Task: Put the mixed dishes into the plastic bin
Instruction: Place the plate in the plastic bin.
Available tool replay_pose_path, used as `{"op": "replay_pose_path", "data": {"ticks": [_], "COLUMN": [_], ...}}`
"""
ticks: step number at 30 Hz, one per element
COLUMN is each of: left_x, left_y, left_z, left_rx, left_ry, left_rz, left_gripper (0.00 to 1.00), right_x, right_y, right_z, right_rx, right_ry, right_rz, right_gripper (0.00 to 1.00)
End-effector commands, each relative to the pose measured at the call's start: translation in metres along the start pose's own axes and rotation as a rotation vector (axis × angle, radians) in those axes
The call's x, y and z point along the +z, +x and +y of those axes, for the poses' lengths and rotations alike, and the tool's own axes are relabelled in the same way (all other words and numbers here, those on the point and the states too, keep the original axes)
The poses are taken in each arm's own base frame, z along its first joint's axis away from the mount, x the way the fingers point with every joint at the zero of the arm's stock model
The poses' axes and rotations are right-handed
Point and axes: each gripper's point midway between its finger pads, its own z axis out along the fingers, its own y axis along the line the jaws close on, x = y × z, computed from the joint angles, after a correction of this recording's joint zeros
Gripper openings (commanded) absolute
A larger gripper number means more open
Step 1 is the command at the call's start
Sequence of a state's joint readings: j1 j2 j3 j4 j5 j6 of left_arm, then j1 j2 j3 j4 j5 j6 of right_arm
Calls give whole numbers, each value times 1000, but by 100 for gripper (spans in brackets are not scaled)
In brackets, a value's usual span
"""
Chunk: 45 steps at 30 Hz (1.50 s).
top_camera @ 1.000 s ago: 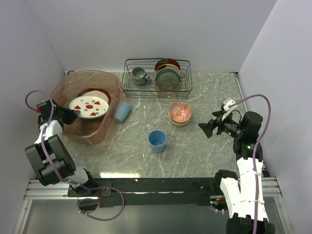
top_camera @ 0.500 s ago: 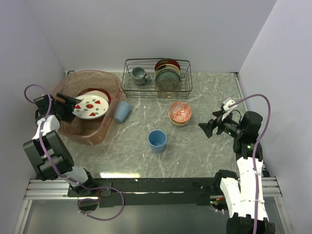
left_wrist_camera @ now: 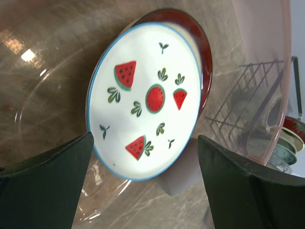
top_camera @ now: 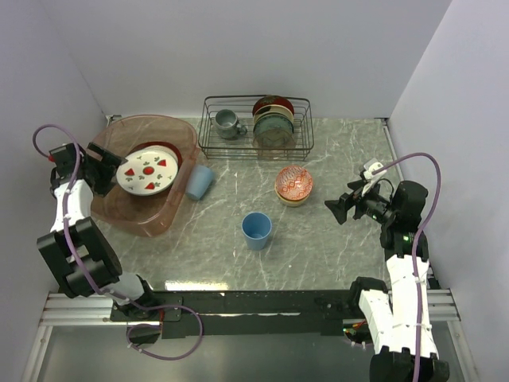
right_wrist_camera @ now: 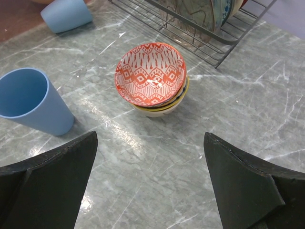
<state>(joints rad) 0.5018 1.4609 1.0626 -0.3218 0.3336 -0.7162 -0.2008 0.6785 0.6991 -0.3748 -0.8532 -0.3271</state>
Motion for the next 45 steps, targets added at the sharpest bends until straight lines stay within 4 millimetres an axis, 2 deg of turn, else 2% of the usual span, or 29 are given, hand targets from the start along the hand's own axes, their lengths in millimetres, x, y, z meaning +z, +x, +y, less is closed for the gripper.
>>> {"op": "replay_pose_path", "data": {"ticks": [1, 10, 16, 21, 25, 28, 34, 36, 41, 45], "left_x": [-9, -26, -21, -5, 8, 24, 48, 51, 56, 54], "left_y": [-10, -15, -6, 8, 17, 26, 31, 34, 28, 25], "left_z": [-15, -29, -5, 15, 17, 10, -1, -7, -31, -41], "left_rx": [52, 97, 78, 70, 93, 109, 119, 132, 149, 172], "left_ry": [29, 73, -47, -226, -320, -326, -386, -391, -353, -320], "left_rz": [-24, -71, -60, -6, 33, 73, 86, 97, 85, 97], "left_gripper": [95, 95, 95, 95, 95, 95, 94, 94, 94, 94], "right_x": [1, 2, 2, 2, 2, 2, 1, 1, 0, 1], "right_y": [-3, 1, 2, 2, 1, 1, -2, -1, -2, -1], "right_z": [-8, -12, -12, -13, -13, -12, -12, -12, -12, -12], "right_rx": [-29, -25, -22, -24, -27, -25, -32, -31, -34, -35], "right_ry": [30, 41, 43, 48, 51, 48, 48, 49, 48, 49], "right_rz": [-10, 4, 7, 6, 2, 3, -3, -2, -4, -2], "right_gripper": [100, 100, 100, 100, 100, 100, 100, 100, 100, 100]}}
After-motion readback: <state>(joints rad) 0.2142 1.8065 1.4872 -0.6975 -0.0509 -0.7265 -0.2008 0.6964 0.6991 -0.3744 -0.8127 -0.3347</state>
